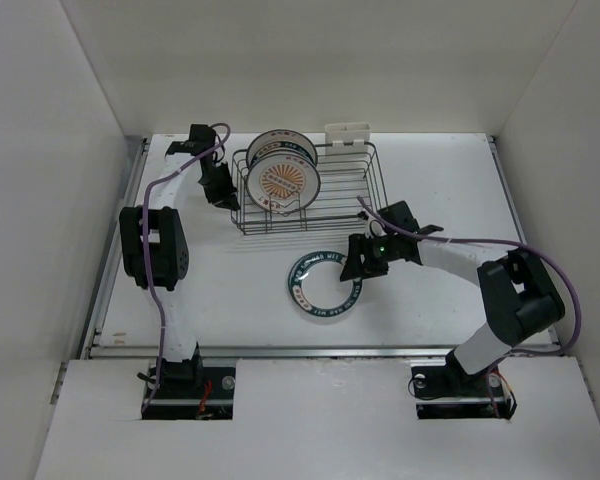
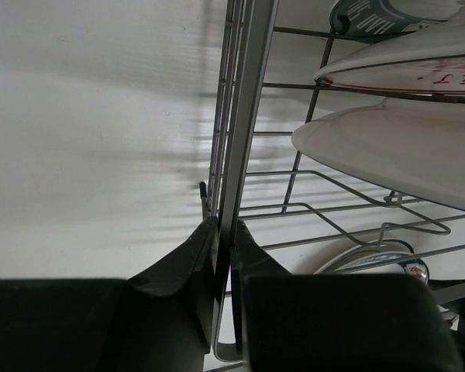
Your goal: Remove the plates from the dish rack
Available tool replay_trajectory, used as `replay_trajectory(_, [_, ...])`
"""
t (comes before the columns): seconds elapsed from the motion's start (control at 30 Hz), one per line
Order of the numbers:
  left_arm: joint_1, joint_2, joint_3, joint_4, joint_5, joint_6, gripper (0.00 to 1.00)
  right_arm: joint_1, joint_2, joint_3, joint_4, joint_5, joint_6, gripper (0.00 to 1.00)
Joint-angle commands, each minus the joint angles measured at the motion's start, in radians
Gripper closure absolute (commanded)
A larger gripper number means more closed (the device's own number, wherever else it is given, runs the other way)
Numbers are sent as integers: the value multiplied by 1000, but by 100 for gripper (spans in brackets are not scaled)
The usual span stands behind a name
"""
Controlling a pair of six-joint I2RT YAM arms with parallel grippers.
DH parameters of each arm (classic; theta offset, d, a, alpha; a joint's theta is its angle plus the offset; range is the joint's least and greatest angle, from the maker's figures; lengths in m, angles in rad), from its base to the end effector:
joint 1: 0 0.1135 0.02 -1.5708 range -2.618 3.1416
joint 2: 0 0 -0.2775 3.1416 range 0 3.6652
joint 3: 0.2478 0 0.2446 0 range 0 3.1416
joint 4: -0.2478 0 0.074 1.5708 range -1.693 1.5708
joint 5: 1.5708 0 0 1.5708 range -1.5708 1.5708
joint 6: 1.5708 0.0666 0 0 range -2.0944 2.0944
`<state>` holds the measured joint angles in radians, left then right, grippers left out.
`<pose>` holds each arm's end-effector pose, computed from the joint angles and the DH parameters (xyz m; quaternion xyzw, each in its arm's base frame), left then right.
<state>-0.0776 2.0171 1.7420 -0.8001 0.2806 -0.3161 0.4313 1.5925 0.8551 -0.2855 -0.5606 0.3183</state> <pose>0.4471 -0.0533 0.2357 -0.0801 0.9572 -0.1805 0.2117 0.2666 0.1617 0.1646 -0.1270 0.9194 0.3430 0.1444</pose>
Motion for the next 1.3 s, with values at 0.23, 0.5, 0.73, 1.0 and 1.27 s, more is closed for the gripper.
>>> replay_trajectory(0.23, [-5,-20,83,-44,-66,11,100,-8,-31,130,-271,249,-56,33])
replay_trajectory(0.5, [-24,20,217,-79,-113,100,100,1,-42,159,-293,288,-67,33])
replay_trajectory(0.73, [-33,57,280,-139,-123,146,100,20,27,168,-236,242,-58,46])
replay_trajectory(1.0, [-33,11,220,-116,-144,176,88,20,-2,186,-225,255,-48,46])
replay_trajectory(1.27, [-33,8,231,-107,-135,198,74,20,-52,222,-244,237,-67,46])
